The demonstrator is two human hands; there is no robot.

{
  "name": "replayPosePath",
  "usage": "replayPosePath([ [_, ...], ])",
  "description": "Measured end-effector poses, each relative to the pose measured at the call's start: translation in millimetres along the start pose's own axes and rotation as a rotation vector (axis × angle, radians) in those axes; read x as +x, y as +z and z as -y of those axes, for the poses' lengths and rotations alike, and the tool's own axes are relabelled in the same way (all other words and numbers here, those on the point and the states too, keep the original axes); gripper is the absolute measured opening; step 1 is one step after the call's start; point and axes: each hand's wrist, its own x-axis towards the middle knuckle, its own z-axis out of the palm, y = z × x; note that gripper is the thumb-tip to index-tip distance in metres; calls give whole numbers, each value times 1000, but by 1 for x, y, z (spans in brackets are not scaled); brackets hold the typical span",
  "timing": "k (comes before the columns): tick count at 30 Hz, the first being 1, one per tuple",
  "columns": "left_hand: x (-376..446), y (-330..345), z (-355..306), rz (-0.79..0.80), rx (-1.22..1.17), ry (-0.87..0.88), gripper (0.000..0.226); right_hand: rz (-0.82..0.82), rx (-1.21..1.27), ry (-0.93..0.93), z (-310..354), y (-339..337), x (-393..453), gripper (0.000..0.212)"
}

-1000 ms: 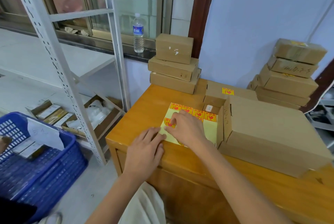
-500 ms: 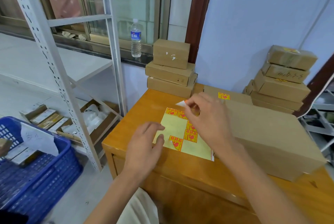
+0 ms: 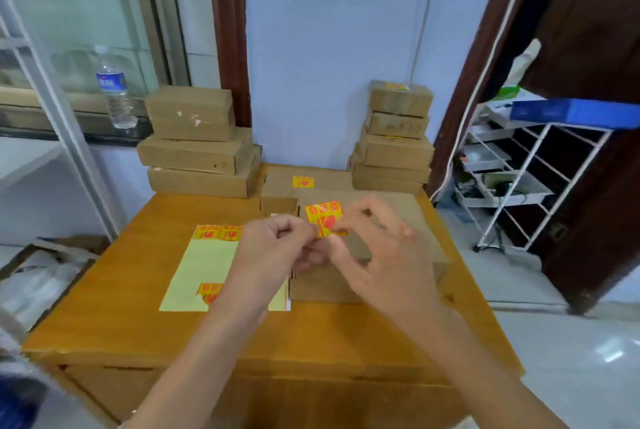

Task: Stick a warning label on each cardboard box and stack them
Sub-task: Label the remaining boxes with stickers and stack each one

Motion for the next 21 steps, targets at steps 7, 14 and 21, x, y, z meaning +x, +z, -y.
replayPosePath([
  [7,42,38,-23,169,226,86,19,111,495,518,-57,-19,27,18],
  [14,88,50,-7,139,676,175,28,404,454,717,-101,-5,46,23],
  [21,95,58,8,46,985,315,29,511,226,649,-115,19,50,30],
])
